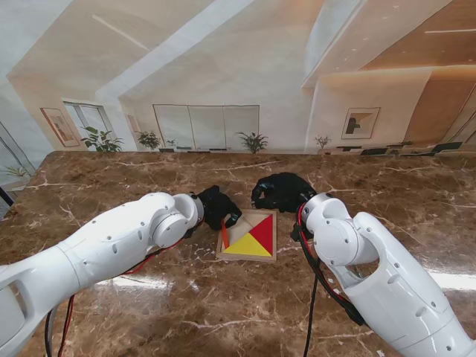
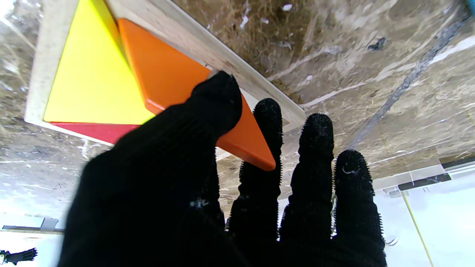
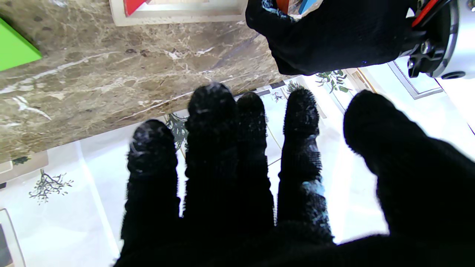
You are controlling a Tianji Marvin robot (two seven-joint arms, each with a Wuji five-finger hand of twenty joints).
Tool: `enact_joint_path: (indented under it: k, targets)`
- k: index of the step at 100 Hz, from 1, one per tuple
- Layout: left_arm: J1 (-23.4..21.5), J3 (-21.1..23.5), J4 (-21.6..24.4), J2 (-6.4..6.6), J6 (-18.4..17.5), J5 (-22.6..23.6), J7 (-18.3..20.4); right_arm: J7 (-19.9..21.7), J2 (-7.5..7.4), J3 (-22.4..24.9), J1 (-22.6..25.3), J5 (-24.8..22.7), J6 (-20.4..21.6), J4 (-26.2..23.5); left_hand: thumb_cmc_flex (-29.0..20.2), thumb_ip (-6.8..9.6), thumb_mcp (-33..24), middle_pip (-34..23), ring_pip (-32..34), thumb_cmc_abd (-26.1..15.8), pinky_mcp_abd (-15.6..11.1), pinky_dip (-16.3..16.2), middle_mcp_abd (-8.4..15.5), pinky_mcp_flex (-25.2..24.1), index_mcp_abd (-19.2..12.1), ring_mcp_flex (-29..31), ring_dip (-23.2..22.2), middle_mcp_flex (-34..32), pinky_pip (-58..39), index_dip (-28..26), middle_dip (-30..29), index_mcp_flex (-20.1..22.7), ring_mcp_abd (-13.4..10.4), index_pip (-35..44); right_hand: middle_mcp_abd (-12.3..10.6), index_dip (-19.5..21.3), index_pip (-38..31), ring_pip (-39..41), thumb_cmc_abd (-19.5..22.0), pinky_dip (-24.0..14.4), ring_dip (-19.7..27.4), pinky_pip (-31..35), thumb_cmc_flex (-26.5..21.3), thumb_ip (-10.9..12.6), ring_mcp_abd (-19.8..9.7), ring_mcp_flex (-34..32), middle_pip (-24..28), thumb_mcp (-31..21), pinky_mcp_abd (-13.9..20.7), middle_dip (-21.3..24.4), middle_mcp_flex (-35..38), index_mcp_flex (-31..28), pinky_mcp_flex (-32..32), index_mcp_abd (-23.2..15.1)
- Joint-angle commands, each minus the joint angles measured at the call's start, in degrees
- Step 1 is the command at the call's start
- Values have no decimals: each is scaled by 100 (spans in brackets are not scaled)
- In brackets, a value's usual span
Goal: Assemble the tangram pieces into a square
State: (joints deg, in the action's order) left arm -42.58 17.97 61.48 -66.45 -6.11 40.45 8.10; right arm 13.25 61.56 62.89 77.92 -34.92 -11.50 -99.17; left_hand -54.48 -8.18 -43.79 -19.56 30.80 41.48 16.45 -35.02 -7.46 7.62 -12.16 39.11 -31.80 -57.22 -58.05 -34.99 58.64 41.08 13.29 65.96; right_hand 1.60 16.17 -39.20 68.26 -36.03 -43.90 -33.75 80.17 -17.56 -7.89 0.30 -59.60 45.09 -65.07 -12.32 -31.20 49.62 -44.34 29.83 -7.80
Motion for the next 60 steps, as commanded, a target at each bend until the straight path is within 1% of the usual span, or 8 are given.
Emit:
enact_joint_path:
  k: [1, 22, 60]
  targets:
    - [39, -49, -86, -56, 9, -16, -13, 99, 3, 9, 39, 32, -8, 39, -102, 85, -193, -8, -69, -91, 185, 77, -118, -122, -209, -55, 105, 136, 51, 149, 56, -22, 101, 66, 22, -6, -105, 94, 142, 45, 26, 228, 277, 115, -28, -200, 71, -12, 14, 30, 27, 101, 23, 23]
    - [43, -109, -235, -134, 15, -114, -94, 115, -1, 13, 46, 38, -15, 36, -58, 82, -272, -59, -96, -98, 178, 58, -148, -180, -218, -129, 111, 265, 116, 150, 18, -19, 119, 52, 22, -6, -106, 96, 145, 45, 25, 228, 269, 118, -23, -200, 72, -14, 14, 29, 31, 98, 23, 29]
    - [97, -209, -349, -205, 39, -211, -79, 154, -8, 20, 54, 54, -23, 32, -52, 45, -327, -166, -124, -189, 151, 16, -174, -234, -172, -212, 115, 426, 190, 279, -102, -51, 104, -136, 16, -6, -107, 97, 154, 45, 27, 231, 272, 118, -30, -201, 73, -17, 17, 28, 34, 95, 25, 32]
